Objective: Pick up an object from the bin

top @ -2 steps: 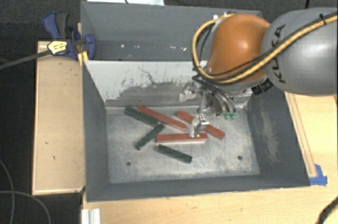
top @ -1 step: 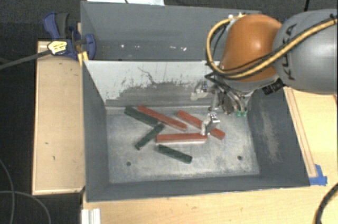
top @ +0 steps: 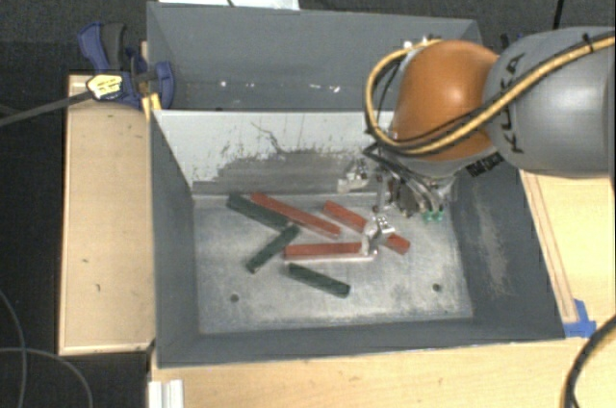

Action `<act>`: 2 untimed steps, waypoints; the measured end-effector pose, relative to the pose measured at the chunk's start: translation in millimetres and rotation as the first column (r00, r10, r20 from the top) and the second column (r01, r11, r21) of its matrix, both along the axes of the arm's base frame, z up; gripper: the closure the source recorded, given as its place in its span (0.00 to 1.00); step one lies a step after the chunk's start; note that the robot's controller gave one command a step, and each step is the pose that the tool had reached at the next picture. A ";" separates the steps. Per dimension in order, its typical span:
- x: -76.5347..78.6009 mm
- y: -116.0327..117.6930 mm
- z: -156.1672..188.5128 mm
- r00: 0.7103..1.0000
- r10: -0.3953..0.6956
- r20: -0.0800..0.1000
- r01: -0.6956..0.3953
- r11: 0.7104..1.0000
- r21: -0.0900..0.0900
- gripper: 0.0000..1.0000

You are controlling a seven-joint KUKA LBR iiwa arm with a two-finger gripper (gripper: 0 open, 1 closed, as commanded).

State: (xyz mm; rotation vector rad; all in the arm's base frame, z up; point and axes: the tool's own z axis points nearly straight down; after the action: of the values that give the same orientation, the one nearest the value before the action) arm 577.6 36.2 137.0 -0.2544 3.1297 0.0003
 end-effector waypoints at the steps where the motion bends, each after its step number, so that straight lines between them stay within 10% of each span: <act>1: 8.9 -2.1 -59.0 0.998 0.057 0.026 -0.057 0.998 0.002 0.00; 2: 9.1 0.5 -58.5 0.990 0.141 0.011 -0.141 0.990 -0.002 1.00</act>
Offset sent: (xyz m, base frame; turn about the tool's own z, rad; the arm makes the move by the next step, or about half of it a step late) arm 0.0045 0.0011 -0.0670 -0.1465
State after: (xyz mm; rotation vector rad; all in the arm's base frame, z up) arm 586.7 36.7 78.5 -0.4735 3.0931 -0.0027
